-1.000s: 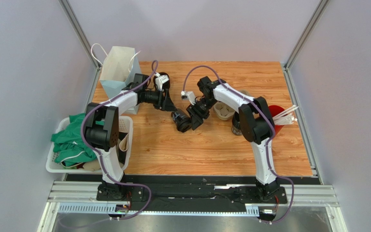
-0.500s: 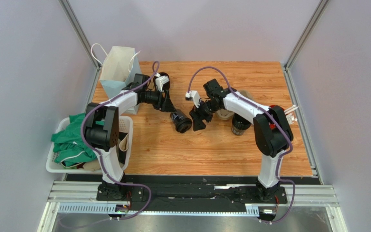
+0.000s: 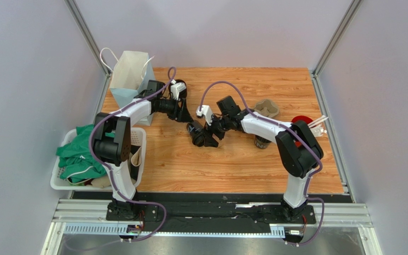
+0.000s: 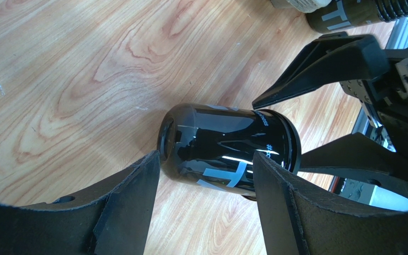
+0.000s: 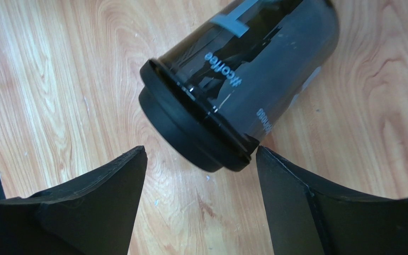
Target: Pack the takeout coffee
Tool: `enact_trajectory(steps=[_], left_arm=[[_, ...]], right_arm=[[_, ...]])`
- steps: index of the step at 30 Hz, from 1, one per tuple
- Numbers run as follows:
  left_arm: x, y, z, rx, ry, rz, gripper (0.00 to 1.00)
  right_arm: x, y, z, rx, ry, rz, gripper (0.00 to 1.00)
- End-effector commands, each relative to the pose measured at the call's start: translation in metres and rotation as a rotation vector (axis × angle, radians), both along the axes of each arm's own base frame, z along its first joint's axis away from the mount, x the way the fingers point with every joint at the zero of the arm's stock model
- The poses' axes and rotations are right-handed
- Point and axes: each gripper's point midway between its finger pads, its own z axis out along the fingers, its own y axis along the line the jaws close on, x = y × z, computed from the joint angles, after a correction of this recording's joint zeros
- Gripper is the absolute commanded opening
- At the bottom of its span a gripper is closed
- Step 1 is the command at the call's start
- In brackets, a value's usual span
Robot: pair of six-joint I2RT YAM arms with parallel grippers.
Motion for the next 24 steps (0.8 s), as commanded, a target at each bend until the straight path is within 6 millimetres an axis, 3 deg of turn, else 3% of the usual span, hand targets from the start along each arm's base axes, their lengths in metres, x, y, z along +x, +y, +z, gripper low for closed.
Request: enact_trajectory(steps=[1, 7, 13, 19, 24], left_arm=[[0.005, -0.003, 0.001, 0.003, -0.03, -0.027, 0.73], [0.004, -0.003, -0.004, 0.009, 0.001, -0.023, 0.73], [0.005, -0.002, -0.011, 0.02, 0.039, -0.019, 0.73], [0.003, -0.002, -0.016, 0.033, 0.07, -0.019, 0.72], [-0.001, -0.003, -0.02, 0.055, 0.079, -0.035, 0.72]], right_arm=[[0.029, 0.019, 0.021, 0.076, -0.083, -0.061, 0.79], [0.037, 0.021, 0.015, 0.05, -0.11, -0.09, 0.76], [0.038, 0.028, 0.014, 0.062, -0.09, -0.078, 0.67], [0.037, 0.03, 0.022, 0.077, -0.086, -0.074, 0.52], [0.038, 0.034, 0.035, 0.104, -0.073, -0.087, 0.49]])
